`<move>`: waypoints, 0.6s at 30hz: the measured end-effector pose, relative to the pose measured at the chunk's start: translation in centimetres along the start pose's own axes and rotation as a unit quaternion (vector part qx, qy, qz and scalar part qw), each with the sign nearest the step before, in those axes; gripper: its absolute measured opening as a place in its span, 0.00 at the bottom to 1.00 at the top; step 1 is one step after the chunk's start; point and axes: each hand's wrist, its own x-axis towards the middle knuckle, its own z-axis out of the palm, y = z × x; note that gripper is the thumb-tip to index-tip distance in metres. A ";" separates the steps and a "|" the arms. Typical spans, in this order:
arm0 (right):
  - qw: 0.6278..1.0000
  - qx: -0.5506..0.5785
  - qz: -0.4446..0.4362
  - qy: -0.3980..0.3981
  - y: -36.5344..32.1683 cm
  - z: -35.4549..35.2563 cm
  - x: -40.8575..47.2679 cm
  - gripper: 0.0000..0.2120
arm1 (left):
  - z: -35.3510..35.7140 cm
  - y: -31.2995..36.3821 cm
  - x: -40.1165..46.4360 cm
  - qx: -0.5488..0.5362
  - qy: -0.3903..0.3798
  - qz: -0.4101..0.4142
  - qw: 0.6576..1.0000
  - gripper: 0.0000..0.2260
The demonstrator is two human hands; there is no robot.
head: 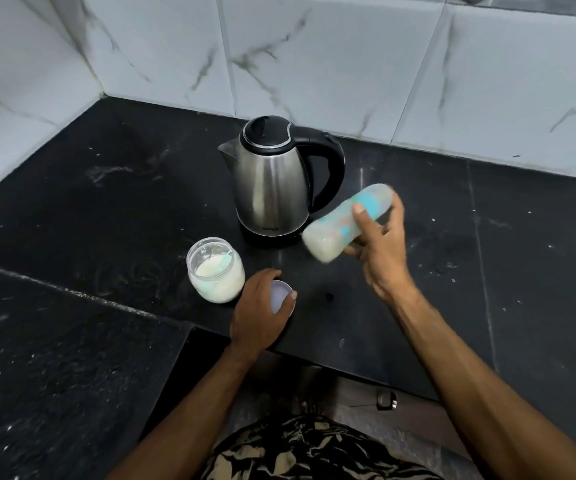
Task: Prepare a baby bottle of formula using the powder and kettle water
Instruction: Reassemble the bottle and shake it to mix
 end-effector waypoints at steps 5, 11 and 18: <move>0.979 -0.133 0.013 -0.156 0.7 -0.2 -1.4 0.31 | 0.0 -0.2 0.1 0.001 -0.012 -0.012 1.000 0.24; 0.996 -0.058 0.008 -0.073 0.5 0.0 -1.2 0.27 | 0.2 -0.4 0.2 0.010 -0.018 -0.015 1.000 0.24; 0.999 -0.028 0.015 -0.023 0.9 -0.1 -1.0 0.27 | 0.0 0.1 0.0 0.001 -0.002 -0.019 1.000 0.24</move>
